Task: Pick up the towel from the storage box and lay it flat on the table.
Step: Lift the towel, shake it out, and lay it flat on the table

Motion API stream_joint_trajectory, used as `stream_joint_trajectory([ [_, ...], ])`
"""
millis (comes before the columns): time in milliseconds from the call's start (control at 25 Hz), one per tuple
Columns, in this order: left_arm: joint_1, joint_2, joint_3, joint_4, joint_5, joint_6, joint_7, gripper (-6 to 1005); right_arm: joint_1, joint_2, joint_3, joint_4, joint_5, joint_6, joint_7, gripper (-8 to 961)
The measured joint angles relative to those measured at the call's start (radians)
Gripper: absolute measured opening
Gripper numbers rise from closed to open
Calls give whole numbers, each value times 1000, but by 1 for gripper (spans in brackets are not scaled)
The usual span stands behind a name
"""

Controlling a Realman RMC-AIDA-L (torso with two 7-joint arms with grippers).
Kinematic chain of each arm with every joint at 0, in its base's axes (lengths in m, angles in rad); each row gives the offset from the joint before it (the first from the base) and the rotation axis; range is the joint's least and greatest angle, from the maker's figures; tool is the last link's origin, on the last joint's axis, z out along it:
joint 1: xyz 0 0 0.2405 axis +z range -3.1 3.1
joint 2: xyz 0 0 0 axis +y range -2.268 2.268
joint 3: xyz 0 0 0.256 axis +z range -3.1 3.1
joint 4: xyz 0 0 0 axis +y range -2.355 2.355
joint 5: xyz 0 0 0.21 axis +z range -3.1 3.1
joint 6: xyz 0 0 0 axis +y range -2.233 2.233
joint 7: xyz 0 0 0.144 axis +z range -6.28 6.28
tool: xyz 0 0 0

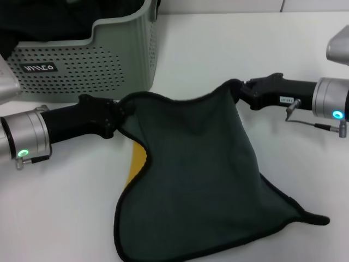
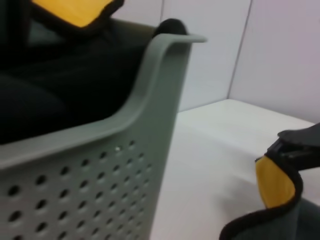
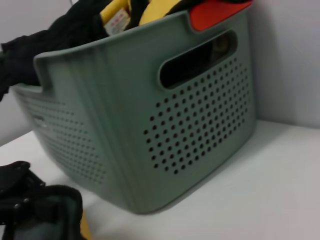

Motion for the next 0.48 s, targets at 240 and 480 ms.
stream_joint_trajectory([
  [240, -6, 5, 9, 13, 9, -55, 5, 33, 15, 0, -5, -1, 9, -53, 0, 47],
  [480, -10, 3, 5, 31, 43, -86, -21, 35, 20, 0, -21, 1, 9, -87, 1, 50],
])
